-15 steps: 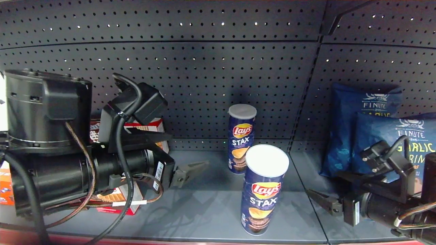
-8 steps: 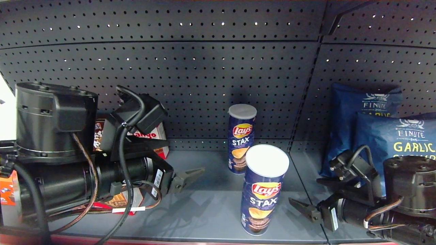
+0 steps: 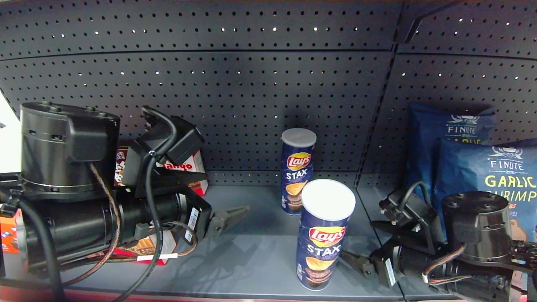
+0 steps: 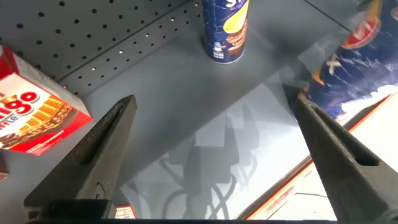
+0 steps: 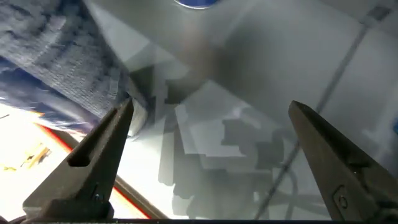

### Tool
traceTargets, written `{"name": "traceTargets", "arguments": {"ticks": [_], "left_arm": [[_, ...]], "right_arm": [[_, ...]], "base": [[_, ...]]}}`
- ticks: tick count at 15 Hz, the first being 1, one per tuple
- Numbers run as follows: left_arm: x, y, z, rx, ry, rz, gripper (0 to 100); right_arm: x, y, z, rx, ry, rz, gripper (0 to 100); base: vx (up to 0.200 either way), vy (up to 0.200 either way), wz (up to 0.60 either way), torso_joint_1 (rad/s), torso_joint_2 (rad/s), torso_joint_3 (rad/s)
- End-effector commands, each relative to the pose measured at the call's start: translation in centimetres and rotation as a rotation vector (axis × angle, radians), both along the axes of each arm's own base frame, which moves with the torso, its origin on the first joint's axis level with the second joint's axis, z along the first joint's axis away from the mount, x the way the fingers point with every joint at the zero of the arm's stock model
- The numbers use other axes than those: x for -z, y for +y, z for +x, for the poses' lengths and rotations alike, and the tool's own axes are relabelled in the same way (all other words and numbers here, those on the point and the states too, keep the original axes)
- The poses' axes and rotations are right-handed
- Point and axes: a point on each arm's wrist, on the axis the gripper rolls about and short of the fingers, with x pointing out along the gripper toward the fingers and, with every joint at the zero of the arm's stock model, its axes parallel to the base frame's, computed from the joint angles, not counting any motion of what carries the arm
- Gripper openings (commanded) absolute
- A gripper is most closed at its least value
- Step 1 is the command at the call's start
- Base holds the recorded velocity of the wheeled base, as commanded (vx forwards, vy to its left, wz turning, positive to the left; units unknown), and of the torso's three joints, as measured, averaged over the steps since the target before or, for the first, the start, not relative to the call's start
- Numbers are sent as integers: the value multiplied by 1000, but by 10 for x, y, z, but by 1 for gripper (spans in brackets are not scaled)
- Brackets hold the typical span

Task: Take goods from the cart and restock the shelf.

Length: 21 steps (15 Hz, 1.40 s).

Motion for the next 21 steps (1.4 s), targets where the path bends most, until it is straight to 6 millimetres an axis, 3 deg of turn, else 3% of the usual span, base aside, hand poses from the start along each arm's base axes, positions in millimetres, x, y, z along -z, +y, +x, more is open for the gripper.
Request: {"name": "traceTargets", "arguments": {"ticks": [1, 7, 13, 21], "left_arm": [[0, 0, 0, -1, -1, -1, 100], [1, 0, 0, -2, 2, 1, 100], [1, 1, 2, -7, 4, 3, 100], [1, 1, 2, -8, 3, 2, 100]], "right_arm": [[2, 4, 0, -15, 5, -4, 100], [4, 7, 1, -17, 3, -2, 100], [4, -12, -23, -25, 0, 1, 100], [3, 3, -20, -69, 2, 2, 100]], "base": [[0, 0, 0, 0, 0, 0], [0, 0, 0, 0, 0, 0], [0, 0, 0, 0, 0, 0], [0, 0, 0, 0, 0, 0]]}}
